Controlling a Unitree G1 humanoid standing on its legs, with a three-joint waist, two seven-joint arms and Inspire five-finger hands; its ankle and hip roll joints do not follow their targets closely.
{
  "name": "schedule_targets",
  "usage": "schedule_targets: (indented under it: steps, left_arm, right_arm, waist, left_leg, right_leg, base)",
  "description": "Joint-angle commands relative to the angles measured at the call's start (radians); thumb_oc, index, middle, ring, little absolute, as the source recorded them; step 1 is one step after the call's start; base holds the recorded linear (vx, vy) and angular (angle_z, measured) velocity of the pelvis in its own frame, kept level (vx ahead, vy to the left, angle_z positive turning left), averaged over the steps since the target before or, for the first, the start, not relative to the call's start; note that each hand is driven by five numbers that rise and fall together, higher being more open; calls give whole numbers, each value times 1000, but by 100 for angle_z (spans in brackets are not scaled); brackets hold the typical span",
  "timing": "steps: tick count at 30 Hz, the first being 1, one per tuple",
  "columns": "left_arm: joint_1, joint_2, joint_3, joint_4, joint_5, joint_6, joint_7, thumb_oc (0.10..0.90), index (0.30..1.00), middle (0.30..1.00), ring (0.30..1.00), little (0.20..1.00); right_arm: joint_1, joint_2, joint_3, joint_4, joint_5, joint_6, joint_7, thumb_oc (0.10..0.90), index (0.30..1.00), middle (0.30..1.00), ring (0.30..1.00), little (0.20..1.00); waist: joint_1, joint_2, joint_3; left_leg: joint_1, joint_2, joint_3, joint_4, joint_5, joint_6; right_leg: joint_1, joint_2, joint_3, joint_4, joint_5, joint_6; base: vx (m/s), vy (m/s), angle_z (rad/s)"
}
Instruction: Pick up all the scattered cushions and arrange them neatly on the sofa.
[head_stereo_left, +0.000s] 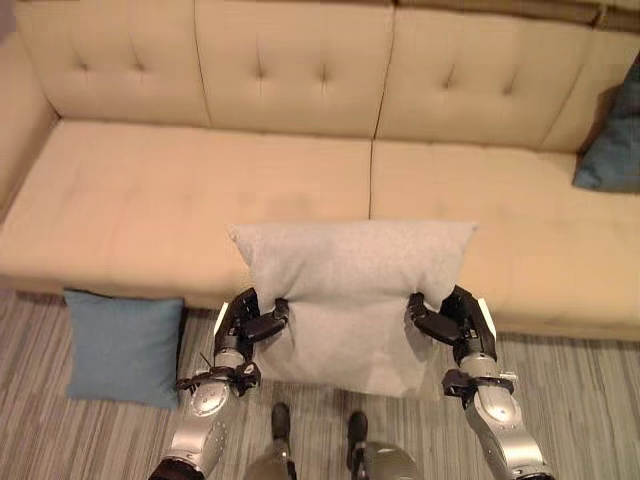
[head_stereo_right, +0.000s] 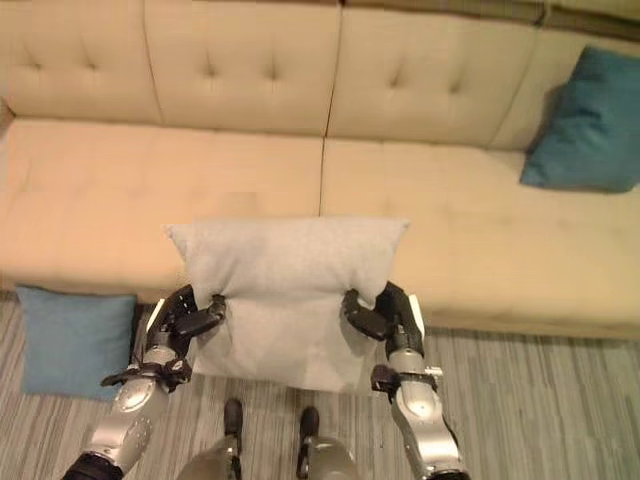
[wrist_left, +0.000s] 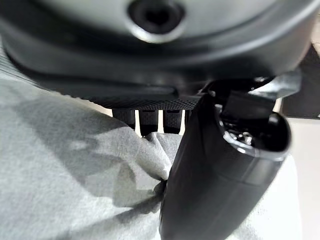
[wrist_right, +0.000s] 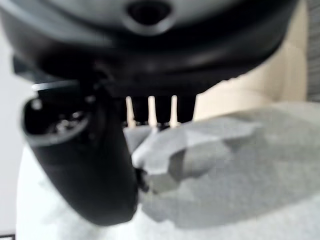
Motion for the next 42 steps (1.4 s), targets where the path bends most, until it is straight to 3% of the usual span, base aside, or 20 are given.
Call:
schedule_targets:
  steps: [1,6,9,14,18,22,25,28,32,37,39,42]
  left_arm:
    - [-49,-57,-34,-60,40,-68,-107,400,300,300,300,300]
    - [-40,-64,-51,-52,49,-59,-105,400,300,300,300,300]
    - [-54,-60,-61,-51,76,-49,-91,400,300,300,300,300]
    - [-37,-47,-56,-70,87,-50,-88,400,300,300,300,300]
    - [-36,-27,-47,-78,89,-46,-82,400,300,300,300,300]
    - [-43,-8,-41,-84,96,-49,-76,400,300,300,300,300]
    - [-41,-7,-38,-82,106,-51,-76,400,300,300,300,300]
    - [-34,-7,-31,-87,102,-49,-76,400,300,300,300,300]
    - [-34,-16,-26,-88,94,-50,-75,400,300,300,300,300]
    - [-32,-37,-31,-83,82,-53,-88,400,300,300,300,300]
    - [-30,-48,-40,-78,78,-49,-93,400,300,300,300,300]
    - [-53,-63,-54,-64,66,-53,-91,400,300,300,300,300]
  right_arm:
    - [-26,-39,1,-105,-62,-77,45,400,300,300,300,300]
    - [-7,-35,-15,-101,-60,-67,41,400,300,300,300,300]
    - [-25,-29,-22,-98,-54,-60,21,400,300,300,300,300]
    - [-42,-12,4,-98,-56,-55,29,400,300,300,300,300]
    - [-62,12,35,-100,-59,-46,42,400,300,300,300,300]
    - [-99,45,63,-102,-67,-44,49,400,300,300,300,300]
    - [-99,52,70,-101,-72,-43,57,400,300,300,300,300]
    - [-108,44,81,-97,-83,-39,61,400,300,300,300,300]
    - [-118,32,90,-96,-85,-33,64,400,300,300,300,300]
    - [-87,14,76,-98,-86,-34,64,400,300,300,300,300]
    - [-67,0,60,-101,-84,-37,62,400,300,300,300,300]
    - [-59,-21,40,-101,-76,-42,49,400,300,300,300,300]
  waist:
    - [-5,-19,-145]
    - [0,-34,-149]
    - [12,-41,-151]
    - [26,-41,-162]
    - [49,-46,-152]
    - [52,-26,-104]
    - [52,-23,-105]
    - [55,-24,-112]
    - [50,-33,-108]
    - [42,-47,-128]
    - [34,-50,-131]
    - [28,-62,-105]
  left_leg:
    - [33,41,1,126,-146,-61]
    - [19,15,-15,113,-141,-50]
    - [-56,-25,-12,87,-104,-39]
    - [-21,-31,-15,54,-115,-17]
    - [19,-43,22,55,-139,19]
    - [56,-43,42,64,-159,66]
    - [86,-45,47,50,-169,71]
    - [118,-47,52,25,-184,69]
    - [157,-58,46,7,-201,61]
    - [172,-52,20,40,-241,28]
    - [157,-35,14,108,-258,4]
    - [35,-4,29,315,-212,-32]
  right_leg:
    - [70,2,29,-133,57,63]
    - [101,-7,43,-166,74,72]
    - [113,-5,63,-191,88,82]
    - [128,-8,111,-179,77,100]
    - [110,-34,146,-69,55,119]
    - [-21,-60,149,213,102,161]
    - [-44,-73,125,220,104,158]
    - [-50,-89,72,103,106,147]
    - [-85,-76,34,-45,161,152]
    - [-23,-52,46,-102,159,130]
    - [11,-41,37,-119,143,111]
    - [49,-44,14,-134,127,85]
  base:
    - [81,-22,8]
    - [47,37,-5]
    - [39,95,4]
    - [137,158,-53]
    - [107,197,-47]
    - [44,170,-44]
    - [83,44,-16]
    - [158,-16,-10]
    - [164,-74,-18]
    - [163,-155,35]
    - [152,-188,22]
    - [33,-155,40]
